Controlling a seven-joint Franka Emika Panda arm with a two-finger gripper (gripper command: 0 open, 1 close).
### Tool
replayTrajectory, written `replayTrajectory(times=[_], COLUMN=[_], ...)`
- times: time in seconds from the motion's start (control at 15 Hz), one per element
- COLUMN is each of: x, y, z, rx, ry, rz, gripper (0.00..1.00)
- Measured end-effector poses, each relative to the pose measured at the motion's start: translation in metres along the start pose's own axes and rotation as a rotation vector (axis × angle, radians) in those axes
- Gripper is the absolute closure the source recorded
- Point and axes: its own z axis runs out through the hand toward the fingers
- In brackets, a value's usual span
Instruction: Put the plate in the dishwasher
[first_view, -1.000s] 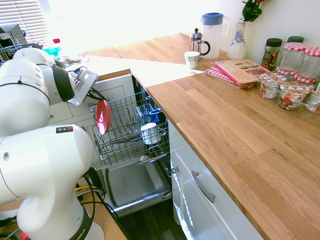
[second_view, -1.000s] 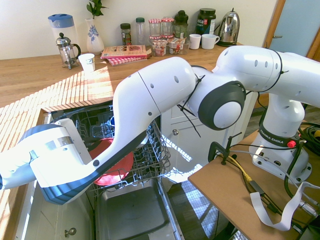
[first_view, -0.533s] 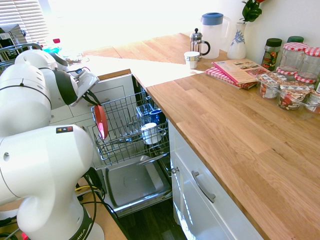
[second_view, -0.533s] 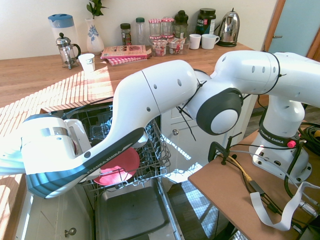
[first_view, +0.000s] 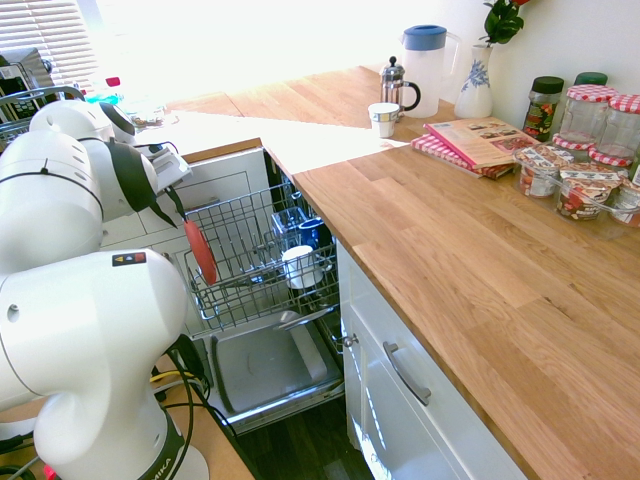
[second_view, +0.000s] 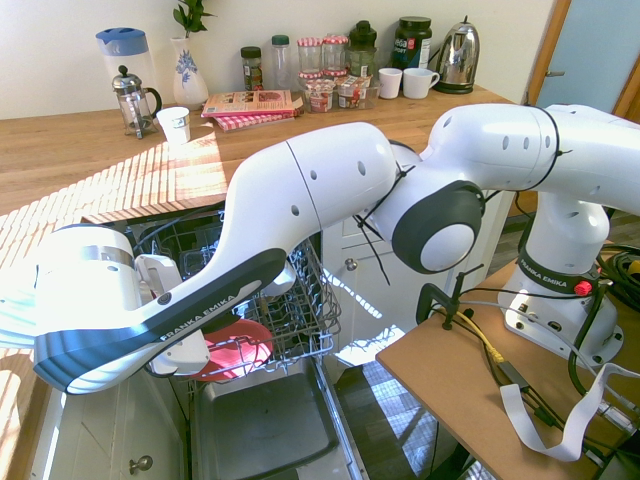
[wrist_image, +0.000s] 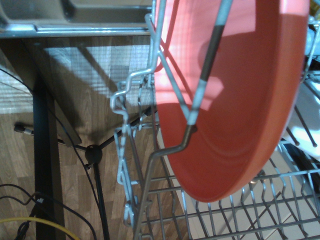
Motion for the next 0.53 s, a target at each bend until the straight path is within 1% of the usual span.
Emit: replayTrajectory(times=[0.13, 0.27, 0.33, 0.4, 0.47, 0.53], x=[0.002, 0.011, 0.019, 0.029, 0.038, 0.045], y=[0.004, 0.026, 0.05, 0.083, 0.122, 0.174], z=[0.001, -0.004, -0.01, -0.018, -0.028, -0.038], rx=[0.007, 0.037, 0.066, 0.11, 0.162, 0.217], ry=[-0.013, -0.021, -0.025, -0.031, -0.035, -0.038], rz=[0.004, 0.03, 0.055, 0.084, 0.116, 0.148], gripper=[0.0, 0.0, 0.0, 0.0, 0.0, 0.0])
